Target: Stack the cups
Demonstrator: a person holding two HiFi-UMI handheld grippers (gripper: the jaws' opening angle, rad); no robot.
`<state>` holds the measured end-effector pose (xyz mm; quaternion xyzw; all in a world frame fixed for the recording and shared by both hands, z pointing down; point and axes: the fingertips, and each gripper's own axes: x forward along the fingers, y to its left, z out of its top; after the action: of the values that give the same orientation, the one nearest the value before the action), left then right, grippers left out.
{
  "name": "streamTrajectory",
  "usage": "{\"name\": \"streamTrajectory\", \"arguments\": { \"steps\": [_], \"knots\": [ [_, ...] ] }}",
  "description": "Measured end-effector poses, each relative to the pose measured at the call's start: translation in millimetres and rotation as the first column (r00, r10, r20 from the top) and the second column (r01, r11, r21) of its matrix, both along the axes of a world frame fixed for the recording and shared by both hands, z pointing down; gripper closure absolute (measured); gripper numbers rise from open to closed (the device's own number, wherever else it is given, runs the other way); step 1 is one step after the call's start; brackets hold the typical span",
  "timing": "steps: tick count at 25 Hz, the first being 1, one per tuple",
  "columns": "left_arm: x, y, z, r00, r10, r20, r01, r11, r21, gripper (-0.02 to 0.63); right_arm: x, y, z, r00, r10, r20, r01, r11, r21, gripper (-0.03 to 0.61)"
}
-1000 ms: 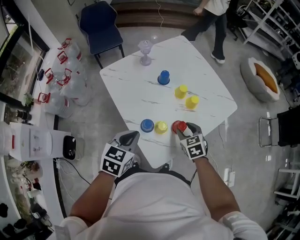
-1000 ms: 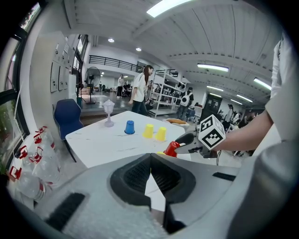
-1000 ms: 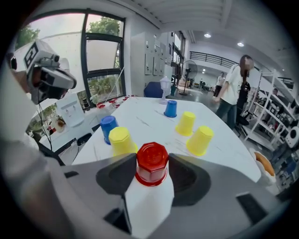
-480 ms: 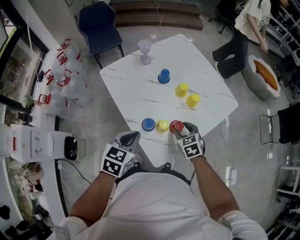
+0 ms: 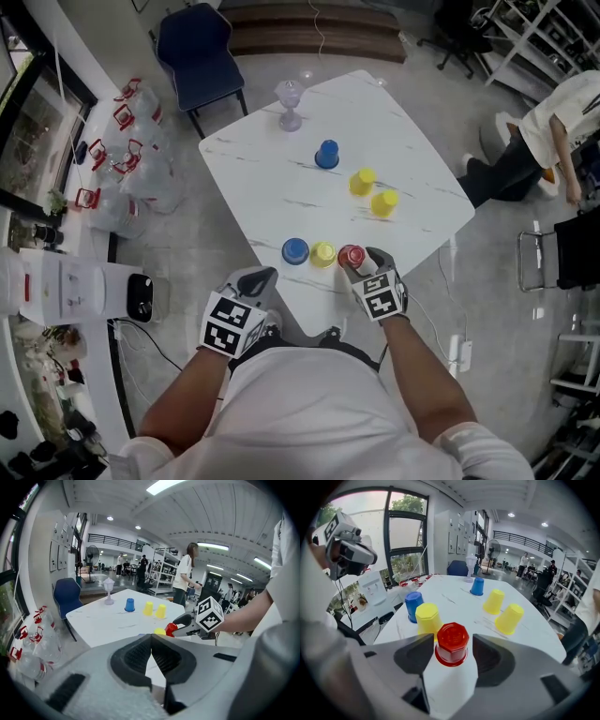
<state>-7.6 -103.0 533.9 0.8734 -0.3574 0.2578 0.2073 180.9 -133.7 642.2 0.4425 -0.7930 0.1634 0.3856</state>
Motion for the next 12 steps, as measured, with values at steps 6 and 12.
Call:
{"name": "streamTrajectory", "arguments": {
  "steps": [6,12],
  "knots": [
    [1.0,-7.3,-3.5,1.000,-0.022,-0.006,0.022,1.000,0.011,0.604,19.5,-12.0,-47.5,0.988,0.073,0.134,-0.088,0.991,0.105,0.330],
    [3.1,-15.2,-11.2,0.999,-0.052,-0.015,0.053,0.998,0.039,0.604,84.2,-71.9,-56.6,0.972,0.208,0.109,-0.223,0.963,0.154,0.351]
  ]
}}
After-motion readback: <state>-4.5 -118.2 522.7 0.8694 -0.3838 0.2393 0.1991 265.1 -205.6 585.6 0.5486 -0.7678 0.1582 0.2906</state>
